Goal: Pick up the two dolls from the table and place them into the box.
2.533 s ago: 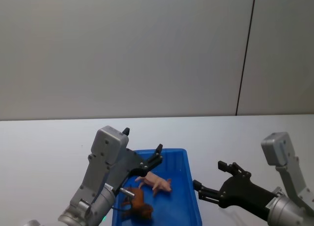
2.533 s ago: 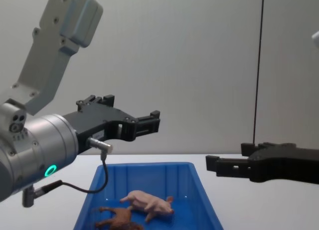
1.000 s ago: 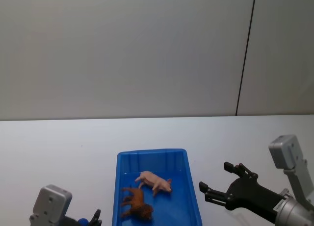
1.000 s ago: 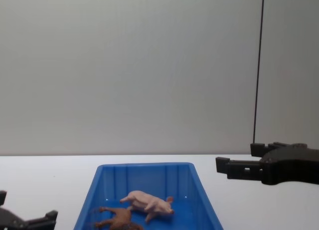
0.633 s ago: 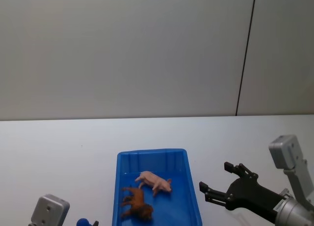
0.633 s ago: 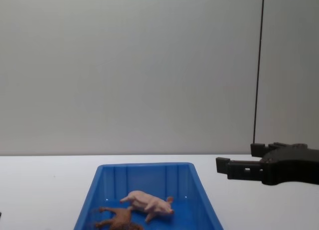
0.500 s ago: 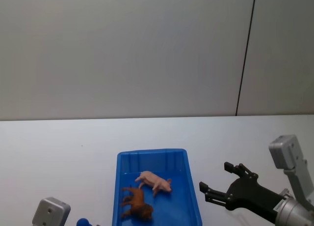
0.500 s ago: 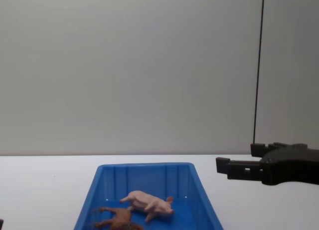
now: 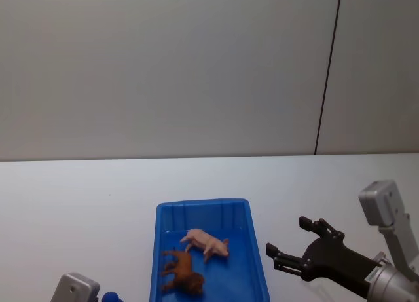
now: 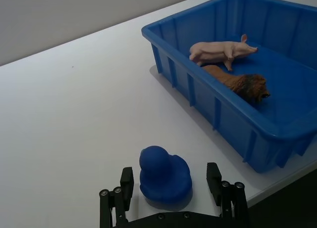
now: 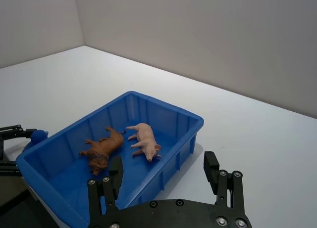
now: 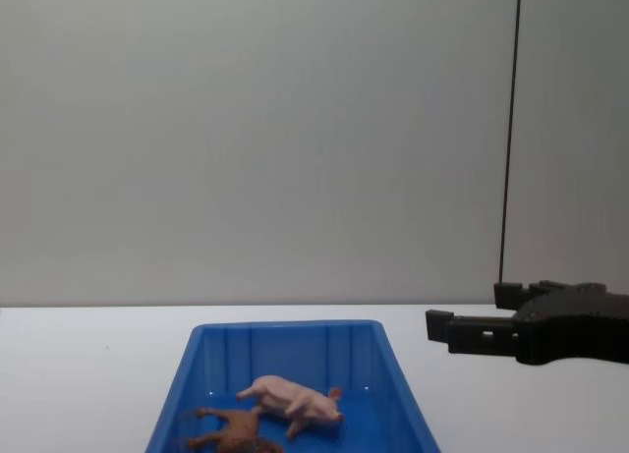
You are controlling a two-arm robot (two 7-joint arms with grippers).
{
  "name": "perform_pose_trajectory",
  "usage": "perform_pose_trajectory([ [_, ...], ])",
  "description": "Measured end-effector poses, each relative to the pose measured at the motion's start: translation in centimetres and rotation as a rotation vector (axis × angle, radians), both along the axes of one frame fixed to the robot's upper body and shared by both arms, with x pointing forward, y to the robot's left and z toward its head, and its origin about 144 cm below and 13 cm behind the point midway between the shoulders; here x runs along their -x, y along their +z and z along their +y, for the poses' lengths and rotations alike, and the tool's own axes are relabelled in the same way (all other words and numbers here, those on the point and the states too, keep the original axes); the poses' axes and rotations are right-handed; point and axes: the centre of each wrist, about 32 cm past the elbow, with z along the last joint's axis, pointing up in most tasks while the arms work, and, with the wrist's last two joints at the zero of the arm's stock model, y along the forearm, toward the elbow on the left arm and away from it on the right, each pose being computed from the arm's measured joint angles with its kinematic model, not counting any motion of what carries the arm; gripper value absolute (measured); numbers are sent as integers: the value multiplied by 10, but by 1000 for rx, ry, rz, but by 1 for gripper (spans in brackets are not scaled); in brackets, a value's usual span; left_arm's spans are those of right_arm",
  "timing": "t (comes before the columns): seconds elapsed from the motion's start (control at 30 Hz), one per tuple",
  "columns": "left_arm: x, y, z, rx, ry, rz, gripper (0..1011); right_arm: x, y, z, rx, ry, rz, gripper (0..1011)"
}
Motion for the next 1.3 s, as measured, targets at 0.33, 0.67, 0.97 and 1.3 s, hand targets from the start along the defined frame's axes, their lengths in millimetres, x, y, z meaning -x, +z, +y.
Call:
perform_pose_trajectory([
  [0.33, -8, -4, 1, -5, -4, 13, 683, 0, 0, 0, 0, 0, 0, 1001],
  [0.67, -18, 5, 5, -32, -6, -22, 524, 0, 0, 0, 0, 0, 0, 1001],
  [0.97, -35, 30, 2, -63, -34, -117, 462, 0, 0, 0, 0, 0, 0, 1001],
  [1.3, -60, 56, -16, -70, -109, -222, 394, 0, 0, 0, 0, 0, 0, 1001],
])
